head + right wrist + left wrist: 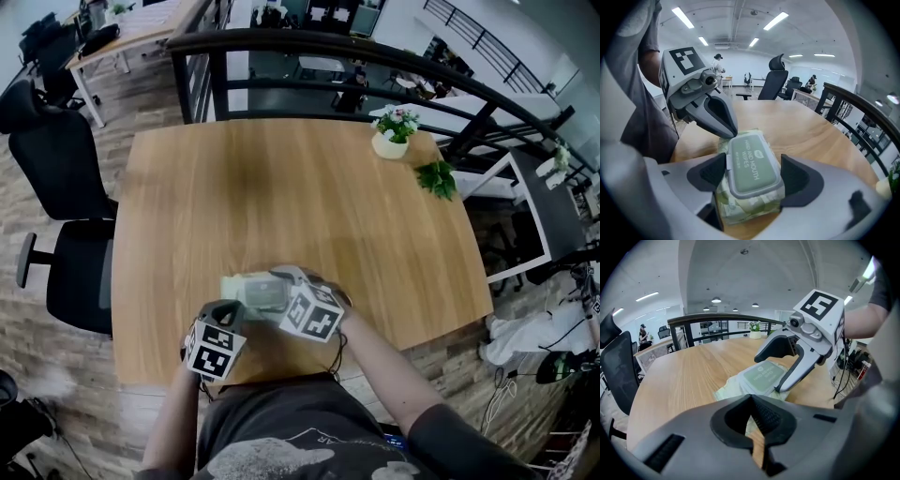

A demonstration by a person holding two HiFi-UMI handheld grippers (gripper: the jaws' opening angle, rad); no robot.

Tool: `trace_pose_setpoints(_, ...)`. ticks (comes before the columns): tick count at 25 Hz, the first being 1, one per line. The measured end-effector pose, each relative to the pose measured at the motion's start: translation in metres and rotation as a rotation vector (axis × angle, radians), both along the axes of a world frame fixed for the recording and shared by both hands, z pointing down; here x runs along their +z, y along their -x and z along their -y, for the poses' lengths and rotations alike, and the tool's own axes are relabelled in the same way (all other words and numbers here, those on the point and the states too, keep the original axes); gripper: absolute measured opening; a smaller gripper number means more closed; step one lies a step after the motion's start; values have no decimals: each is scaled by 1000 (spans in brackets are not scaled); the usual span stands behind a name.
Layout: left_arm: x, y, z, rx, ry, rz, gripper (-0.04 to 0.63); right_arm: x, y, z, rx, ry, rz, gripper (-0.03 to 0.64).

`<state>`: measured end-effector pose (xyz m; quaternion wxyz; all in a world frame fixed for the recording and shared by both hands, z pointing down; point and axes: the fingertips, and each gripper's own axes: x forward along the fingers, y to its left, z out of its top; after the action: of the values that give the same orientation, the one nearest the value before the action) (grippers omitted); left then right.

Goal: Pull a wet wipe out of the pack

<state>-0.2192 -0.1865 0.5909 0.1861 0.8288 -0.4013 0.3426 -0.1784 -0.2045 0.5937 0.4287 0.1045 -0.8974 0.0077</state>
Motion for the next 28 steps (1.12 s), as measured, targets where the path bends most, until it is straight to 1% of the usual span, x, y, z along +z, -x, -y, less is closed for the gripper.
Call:
trace_pose_setpoints(5,1,0,1,-6,6,-4,12,0,1,0,-32,6,4,344)
trace_pose_setpoints(12,1,2,0,-20,15,-16,12,3,2,-1,-21,150,57,341)
trace_pose_setpoints(17,2,2,1,-25,19,-13,12,5,3,4,-24,234,31,339)
trace_pose_setpoints(21,0,1,4,-31,18,-18,12,8,1,6,-16,280,35,337)
trace_pose_setpoints(25,0,1,5,-28,17,-7,12,3,2,7,-14,329,37,337)
trace_pose_setpoints(28,0,-1,4,-30,19,-6,12,4,1,6,-15,347,33,336)
